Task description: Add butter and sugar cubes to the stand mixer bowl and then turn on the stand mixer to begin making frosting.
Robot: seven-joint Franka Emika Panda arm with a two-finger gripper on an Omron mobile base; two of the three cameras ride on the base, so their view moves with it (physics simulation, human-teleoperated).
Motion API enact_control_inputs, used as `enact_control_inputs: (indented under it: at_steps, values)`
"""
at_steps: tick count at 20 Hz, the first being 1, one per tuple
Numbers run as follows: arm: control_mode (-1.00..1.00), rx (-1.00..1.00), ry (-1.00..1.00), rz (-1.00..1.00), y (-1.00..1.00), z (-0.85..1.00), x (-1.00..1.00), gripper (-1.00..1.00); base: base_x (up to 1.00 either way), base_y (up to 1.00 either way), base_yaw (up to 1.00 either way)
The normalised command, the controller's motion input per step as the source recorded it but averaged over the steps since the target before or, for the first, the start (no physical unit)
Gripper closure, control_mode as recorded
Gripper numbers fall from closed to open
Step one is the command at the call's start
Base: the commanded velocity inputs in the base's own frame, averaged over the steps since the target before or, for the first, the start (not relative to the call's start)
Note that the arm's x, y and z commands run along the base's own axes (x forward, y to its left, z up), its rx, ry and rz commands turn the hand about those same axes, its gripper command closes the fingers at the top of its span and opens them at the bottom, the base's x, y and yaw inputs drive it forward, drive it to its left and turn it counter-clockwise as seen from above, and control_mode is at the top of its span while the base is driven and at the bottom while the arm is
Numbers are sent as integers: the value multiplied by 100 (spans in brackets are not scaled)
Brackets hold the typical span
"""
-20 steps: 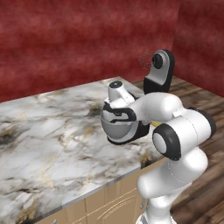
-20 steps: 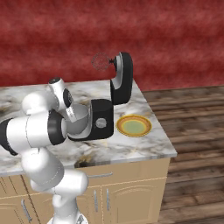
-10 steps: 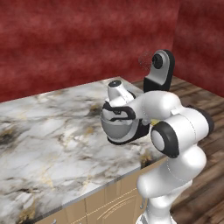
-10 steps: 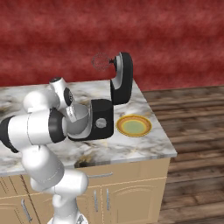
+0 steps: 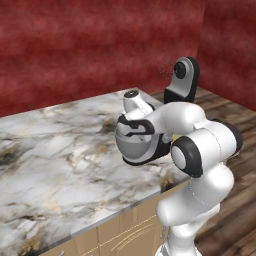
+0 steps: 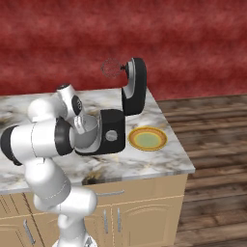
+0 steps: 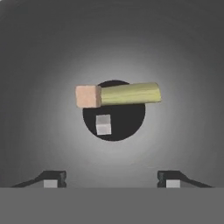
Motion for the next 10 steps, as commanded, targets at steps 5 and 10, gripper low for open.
enact_control_inputs:
  at_steps: [5, 10]
  values:
    - [-100, 4, -1, -4, -19, 8, -1, -100, 0, 0, 0]
    - [-100, 7, -14, 0, -15, 42, -34, -100, 0, 0, 0]
